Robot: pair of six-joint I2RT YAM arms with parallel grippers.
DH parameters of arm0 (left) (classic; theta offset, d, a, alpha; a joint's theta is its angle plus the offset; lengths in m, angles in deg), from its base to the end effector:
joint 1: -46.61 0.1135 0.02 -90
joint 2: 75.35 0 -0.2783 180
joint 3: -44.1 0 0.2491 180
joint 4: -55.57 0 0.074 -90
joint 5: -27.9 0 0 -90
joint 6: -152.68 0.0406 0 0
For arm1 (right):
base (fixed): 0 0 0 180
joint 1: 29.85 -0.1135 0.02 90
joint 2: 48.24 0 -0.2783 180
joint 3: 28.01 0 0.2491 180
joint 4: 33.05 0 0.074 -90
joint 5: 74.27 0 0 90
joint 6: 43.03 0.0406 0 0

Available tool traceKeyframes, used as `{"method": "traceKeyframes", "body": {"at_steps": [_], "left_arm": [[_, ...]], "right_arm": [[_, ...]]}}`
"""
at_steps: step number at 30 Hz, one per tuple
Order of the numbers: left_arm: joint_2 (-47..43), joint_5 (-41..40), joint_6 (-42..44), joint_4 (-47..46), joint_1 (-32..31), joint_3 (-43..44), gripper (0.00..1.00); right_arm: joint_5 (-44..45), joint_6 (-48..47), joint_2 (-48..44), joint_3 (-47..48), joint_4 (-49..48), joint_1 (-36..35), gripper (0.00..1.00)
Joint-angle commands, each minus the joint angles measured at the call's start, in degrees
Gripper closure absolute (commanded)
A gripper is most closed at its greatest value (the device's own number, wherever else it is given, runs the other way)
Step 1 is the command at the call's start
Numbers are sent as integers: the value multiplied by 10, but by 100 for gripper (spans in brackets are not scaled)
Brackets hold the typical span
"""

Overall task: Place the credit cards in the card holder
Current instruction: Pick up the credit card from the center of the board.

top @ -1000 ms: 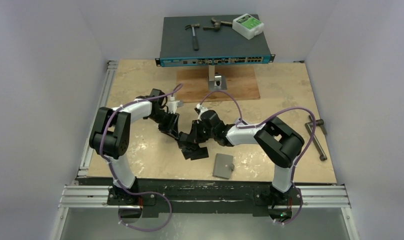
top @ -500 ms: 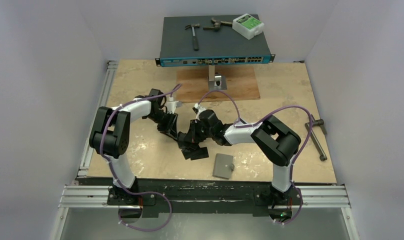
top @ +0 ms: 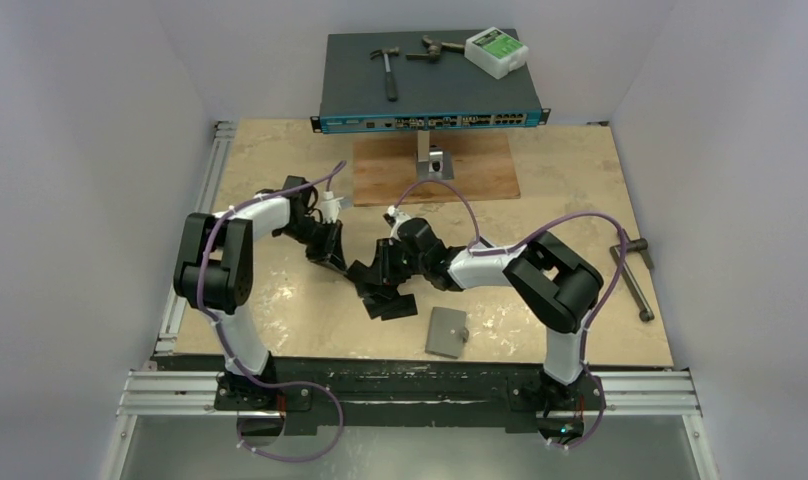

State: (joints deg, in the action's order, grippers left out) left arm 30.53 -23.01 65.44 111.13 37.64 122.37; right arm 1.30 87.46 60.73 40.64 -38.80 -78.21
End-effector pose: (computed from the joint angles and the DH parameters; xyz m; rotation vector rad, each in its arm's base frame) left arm 0.3214 -0.0767 0.1610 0.3557 2.8646 -1.0323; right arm 0.2540 0.3010 0.1512 -0.3225 2.3726 1.0946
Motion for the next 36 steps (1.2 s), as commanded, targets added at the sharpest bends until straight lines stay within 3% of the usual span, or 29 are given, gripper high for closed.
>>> {"method": "traceKeyframes", "body": {"at_steps": [1, 8, 14, 23, 27, 31, 36], "left_arm": [[-27, 36, 8, 8, 18, 18, 100], [-47, 82, 5, 20, 20, 18, 100], [-80, 123, 20, 46, 21, 23, 100], [-113, 222, 123, 155, 21, 61, 100], [-136, 247, 150, 179, 21, 55, 100], [-169, 259, 172, 198, 21, 42, 100], [-201, 269, 171, 205, 21, 34, 100]], "right_arm": [[2, -11, -38, 4, 24, 2, 72], [-19, -4, -79, -34, -1, 27, 54], [-56, -4, -132, -65, -22, 73, 45], [-215, -58, -144, -52, -80, 112, 44], [-286, -61, -143, -49, -151, 113, 44], [-332, -35, -147, -54, -208, 111, 45], [-345, -27, -149, -53, -210, 106, 48]]}}
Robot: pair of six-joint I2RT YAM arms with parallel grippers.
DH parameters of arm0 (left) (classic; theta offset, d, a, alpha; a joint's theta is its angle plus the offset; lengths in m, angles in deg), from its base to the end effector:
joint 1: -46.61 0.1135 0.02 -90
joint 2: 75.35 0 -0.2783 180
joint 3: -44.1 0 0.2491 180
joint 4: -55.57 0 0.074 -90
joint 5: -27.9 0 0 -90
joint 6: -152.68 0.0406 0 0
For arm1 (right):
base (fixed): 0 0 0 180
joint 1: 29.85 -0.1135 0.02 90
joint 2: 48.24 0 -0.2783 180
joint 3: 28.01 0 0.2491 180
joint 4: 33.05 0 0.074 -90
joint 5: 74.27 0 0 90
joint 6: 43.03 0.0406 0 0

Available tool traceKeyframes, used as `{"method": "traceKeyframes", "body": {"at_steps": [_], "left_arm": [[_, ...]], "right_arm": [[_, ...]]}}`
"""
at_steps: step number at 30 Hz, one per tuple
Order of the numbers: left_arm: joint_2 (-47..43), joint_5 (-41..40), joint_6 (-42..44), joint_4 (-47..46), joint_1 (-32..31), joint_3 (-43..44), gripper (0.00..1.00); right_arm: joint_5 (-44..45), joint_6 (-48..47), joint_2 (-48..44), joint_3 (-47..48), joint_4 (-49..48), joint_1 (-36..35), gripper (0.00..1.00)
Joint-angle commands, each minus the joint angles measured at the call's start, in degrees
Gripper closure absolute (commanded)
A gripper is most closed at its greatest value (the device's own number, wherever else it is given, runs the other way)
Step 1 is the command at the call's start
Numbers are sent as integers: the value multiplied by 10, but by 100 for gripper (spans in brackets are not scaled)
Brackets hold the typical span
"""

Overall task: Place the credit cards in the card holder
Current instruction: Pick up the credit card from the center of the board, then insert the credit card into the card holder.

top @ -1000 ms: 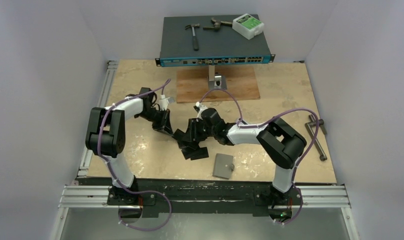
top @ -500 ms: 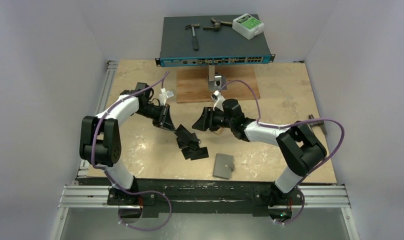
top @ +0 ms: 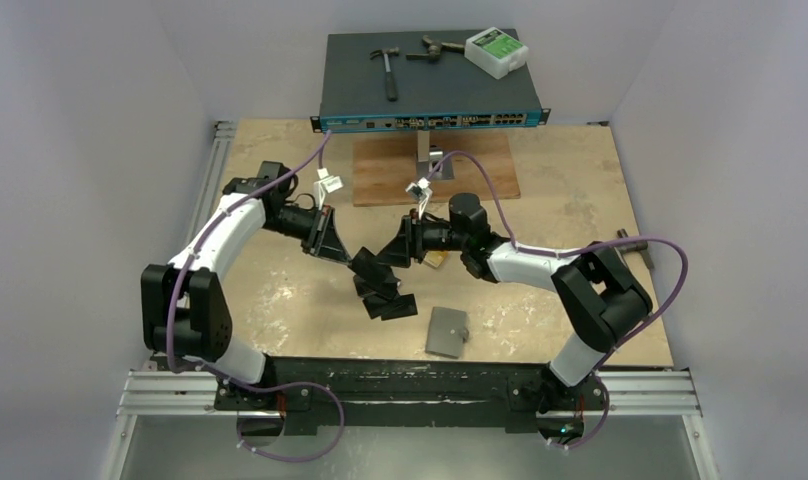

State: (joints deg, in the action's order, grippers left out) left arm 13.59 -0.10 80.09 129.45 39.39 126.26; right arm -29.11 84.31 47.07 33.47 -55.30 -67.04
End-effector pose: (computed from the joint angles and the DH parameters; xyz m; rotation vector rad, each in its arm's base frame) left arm 0.2706 -0.0704 0.2705 0.6540 2.4197 -1.4801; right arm 0.2642 0.2364 0.2313 -0.6420 1.9154 1.5745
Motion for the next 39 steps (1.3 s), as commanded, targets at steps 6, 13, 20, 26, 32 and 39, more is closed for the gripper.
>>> {"method": "traceKeyframes", "body": {"at_steps": [6, 13, 20, 26, 32, 39], "left_arm": [[-56, 36, 22, 33, 2, -5, 100], [-77, 19, -4, 19, 3, -4, 100], [-96, -1, -23, 6, 1, -1, 100], [-149, -27, -42, 9, 1, 25, 52], [-244, 10, -44, 10, 2, 47, 21], [-334, 88, -76, -62, -11, 14, 14]], "right_arm": [[-54, 2, -31, 19, -44, -19, 50], [-80, 39, -30, 15, -75, -43, 68], [-63, 76, -40, -5, -95, -54, 100], [-14, 34, -104, -4, -6, -55, 100], [69, -10, -195, 5, 88, -55, 100], [152, 30, -258, 6, 51, -78, 100]]}}
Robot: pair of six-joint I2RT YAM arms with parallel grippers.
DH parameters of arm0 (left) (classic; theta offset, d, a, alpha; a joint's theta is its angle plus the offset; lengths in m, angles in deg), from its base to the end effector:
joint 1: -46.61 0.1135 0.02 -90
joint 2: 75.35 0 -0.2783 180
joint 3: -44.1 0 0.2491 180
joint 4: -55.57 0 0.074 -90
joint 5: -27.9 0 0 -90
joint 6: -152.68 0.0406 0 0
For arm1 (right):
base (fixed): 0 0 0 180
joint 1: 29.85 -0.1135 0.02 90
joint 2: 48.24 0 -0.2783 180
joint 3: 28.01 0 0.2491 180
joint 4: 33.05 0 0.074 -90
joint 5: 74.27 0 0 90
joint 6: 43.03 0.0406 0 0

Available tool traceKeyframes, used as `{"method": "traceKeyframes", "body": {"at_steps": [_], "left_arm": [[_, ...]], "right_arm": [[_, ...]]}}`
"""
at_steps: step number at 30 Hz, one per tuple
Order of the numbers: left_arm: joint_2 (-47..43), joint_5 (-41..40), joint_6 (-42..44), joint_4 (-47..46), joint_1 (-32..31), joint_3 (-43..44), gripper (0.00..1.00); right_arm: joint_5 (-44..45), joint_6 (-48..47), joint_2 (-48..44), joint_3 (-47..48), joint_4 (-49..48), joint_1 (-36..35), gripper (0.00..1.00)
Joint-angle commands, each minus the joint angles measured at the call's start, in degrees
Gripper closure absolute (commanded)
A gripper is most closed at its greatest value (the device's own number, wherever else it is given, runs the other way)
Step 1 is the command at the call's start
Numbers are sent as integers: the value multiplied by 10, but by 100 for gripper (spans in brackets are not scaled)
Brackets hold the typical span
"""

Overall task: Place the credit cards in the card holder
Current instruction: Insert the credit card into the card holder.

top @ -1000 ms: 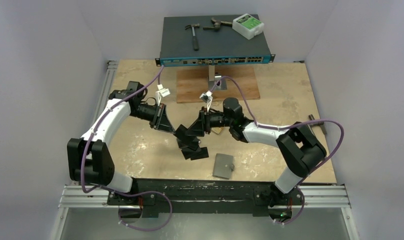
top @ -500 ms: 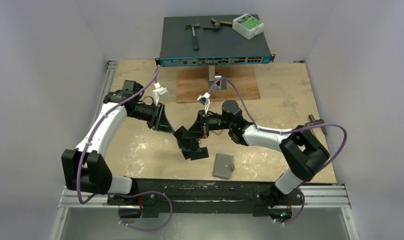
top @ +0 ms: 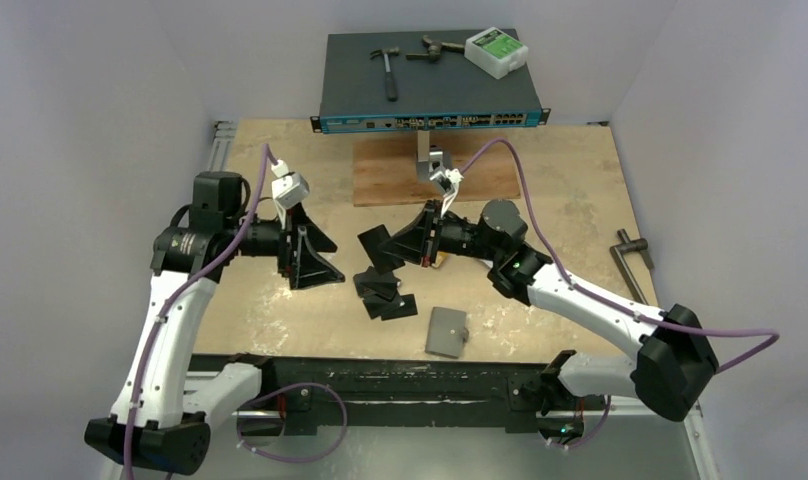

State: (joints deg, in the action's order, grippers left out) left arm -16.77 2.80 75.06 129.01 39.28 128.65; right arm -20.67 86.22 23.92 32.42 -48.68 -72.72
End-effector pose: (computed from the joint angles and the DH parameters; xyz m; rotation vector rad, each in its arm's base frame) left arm 0.1545 -0.0569 0.3928 0.8544 1.9415 -1.2727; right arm 0.1925 0.2116 0.3350 -0.6338 1.6341 1.5724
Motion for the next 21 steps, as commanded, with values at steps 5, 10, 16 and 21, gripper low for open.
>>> {"method": "traceKeyframes", "body": {"at_steps": [5, 10, 16, 21], "left_arm": [[-44, 45, -125, -172, -59, -44, 15], [-71, -61, -120, -230, -97, -75, 20], [-82, -261, 12, -190, -215, -134, 24], [-42, -410, 92, -221, -383, -179, 23]], "right_arm": [[124, 28, -22, 38, -31, -69, 100], [204, 14, -44, 42, 52, -75, 100], [358, -14, -96, 12, 298, -61, 100], [426, 20, -156, -71, 401, -55, 100]]}}
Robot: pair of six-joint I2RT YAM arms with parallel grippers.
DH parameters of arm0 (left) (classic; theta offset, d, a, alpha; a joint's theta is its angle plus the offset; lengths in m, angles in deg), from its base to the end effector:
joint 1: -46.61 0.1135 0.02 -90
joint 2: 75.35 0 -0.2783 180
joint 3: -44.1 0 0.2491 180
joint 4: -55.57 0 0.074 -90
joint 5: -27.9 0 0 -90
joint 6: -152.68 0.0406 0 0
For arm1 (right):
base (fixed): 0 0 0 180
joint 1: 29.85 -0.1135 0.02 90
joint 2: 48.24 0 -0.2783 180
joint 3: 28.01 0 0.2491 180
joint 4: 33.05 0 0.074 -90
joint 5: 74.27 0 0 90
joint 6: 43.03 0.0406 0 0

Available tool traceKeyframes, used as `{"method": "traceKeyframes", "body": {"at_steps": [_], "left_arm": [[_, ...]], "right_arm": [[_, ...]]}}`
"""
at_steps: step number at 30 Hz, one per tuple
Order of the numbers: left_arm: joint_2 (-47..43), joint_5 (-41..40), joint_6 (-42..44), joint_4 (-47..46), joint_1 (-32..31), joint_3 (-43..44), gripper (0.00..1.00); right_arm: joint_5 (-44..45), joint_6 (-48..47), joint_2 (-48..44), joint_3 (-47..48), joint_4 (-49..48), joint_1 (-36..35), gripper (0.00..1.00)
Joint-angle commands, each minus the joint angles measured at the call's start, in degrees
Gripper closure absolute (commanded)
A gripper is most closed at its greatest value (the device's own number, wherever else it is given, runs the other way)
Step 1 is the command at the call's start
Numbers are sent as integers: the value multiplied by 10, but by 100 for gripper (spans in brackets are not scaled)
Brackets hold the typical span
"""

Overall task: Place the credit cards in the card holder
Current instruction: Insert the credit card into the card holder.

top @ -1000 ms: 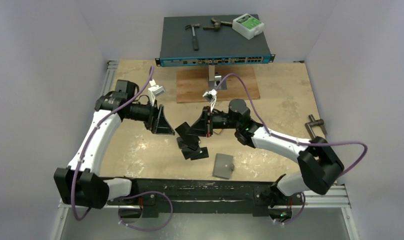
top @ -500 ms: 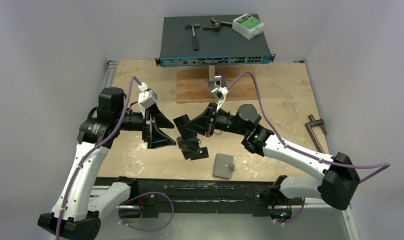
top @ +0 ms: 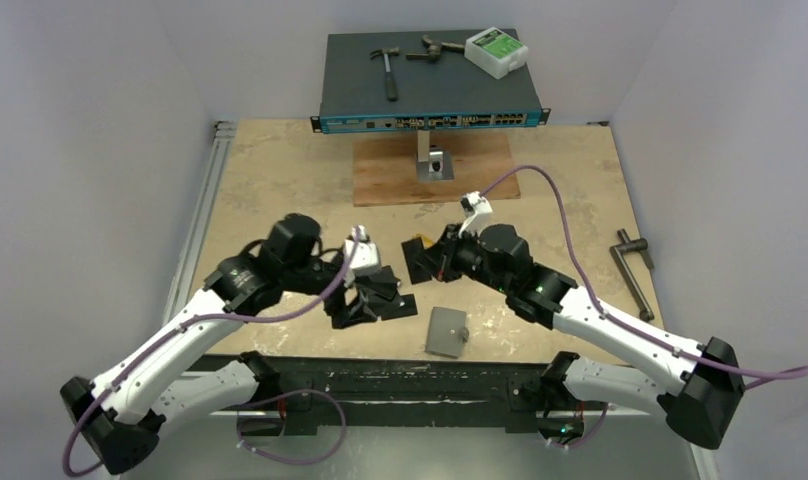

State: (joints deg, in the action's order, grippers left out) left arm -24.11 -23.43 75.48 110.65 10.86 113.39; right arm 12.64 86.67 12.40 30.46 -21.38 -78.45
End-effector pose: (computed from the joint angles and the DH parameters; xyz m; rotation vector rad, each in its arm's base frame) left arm 0.1207 -0.1182 0.3440 1.2460 1.8340 -0.9675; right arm 0.1595 0.1842 0.3192 -0.1939 1.9563 1.1107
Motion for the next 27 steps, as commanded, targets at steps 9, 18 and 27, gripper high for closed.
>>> {"method": "traceKeyframes", "body": {"at_steps": [9, 18, 27], "left_arm": [[186, -244, 215, -155, -252, -46, 22], [265, -253, 247, -175, -279, -19, 22], [328, -261, 282, -165, -301, 17, 23]], "right_arm": [[132, 87, -90, -164, 181, 0, 100], [176, 135, -88, -168, 284, -8, 100], [166, 191, -144, -196, 345, -34, 100]]}}
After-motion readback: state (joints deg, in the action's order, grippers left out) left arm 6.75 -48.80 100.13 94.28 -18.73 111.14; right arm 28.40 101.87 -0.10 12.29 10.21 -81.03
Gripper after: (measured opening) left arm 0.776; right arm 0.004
